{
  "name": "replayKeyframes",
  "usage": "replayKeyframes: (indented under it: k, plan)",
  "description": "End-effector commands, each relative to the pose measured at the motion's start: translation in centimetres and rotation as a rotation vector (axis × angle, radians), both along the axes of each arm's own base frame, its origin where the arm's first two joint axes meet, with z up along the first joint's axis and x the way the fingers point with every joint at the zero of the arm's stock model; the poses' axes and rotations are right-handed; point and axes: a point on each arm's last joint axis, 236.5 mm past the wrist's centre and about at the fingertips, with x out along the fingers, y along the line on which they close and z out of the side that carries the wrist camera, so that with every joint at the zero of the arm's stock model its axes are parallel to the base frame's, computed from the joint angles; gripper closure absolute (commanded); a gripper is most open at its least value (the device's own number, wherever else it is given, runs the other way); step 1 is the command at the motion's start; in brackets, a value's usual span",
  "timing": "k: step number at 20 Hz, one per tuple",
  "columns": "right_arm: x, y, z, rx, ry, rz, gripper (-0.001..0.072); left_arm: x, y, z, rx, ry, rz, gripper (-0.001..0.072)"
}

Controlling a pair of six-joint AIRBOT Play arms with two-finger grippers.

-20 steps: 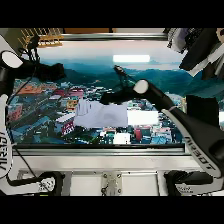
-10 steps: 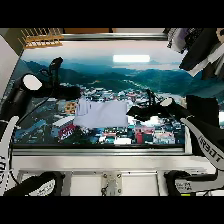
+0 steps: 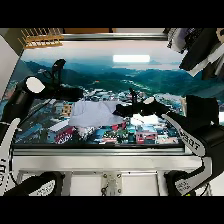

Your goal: Fold the clothes and pants, and hang the long-sleeved shirts on hangers.

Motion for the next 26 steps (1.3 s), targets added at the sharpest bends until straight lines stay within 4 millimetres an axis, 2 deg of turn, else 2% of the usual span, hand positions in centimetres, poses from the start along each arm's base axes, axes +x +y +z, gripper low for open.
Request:
replayKeyframes:
  k: [1,3,5,7,8,10,12,14,16,18,22,24,26]
  plan:
    - [1.7,0.0,3.2,0.025,-0.073,0.025,0.0696,-0.1,0.0,-0.1,0.001,0.002,-0.002,0.07]
    - [3.7,-4.9,6.1,-0.039,-0.099,-0.018,0.0696,-0.1,0.0,-0.1,0.001,0.002,-0.002,0.07]
    - [5.2,-12.8,9.0,-0.159,-0.111,-0.117,0.0696,-0.1,0.0,-0.1,0.001,0.002,-0.002,0.07]
    - [5.6,-21.5,11.7,-0.273,-0.128,-0.258,0.0696,-0.1,0.0,-0.1,0.001,0.002,-0.002,0.07]
    - [5.5,-25.7,13.2,-0.313,-0.14,-0.336,0.0695,-0.1,0.0,-0.1,0.001,0.002,-0.002,0.07]
    - [4.7,-32.4,16.0,-0.34,-0.173,-0.481,0.0695,-0.1,0.0,-0.1,0.001,0.002,-0.002,0.07]
    - [3.7,-38.4,18.3,-0.363,-0.205,-0.63,0.0696,-0.1,0.0,0.0,0.001,0.002,-0.002,0.07]
    - [2.3,-43.5,19.6,-0.386,-0.223,-0.76,0.0695,-0.1,0.0,0.0,0.001,0.002,-0.002,0.07]
    - [1.1,-47.3,20.6,-0.403,-0.237,-0.863,0.0695,-0.1,0.0,-0.1,0.001,0.003,-0.002,0.07]
    - [0.5,-49.5,21.8,-0.391,-0.264,-0.942,0.0695,-0.1,0.0,-0.1,0.001,0.002,-0.002,0.07]
    - [0.6,-51.8,26.5,-0.391,-0.407,-1.063,0.0696,-0.1,0.0,-0.1,0.001,0.002,-0.002,0.07]
    - [0.0,-51.9,28.2,-0.395,-0.44,-1.1,0.0696,-0.1,0.0,-0.1,0.001,0.002,-0.002,0.07]
    - [-1.1,-51.7,29.2,-0.403,-0.433,-1.128,0.0696,-0.1,0.0,-0.1,0.001,0.002,-0.002,0.07]
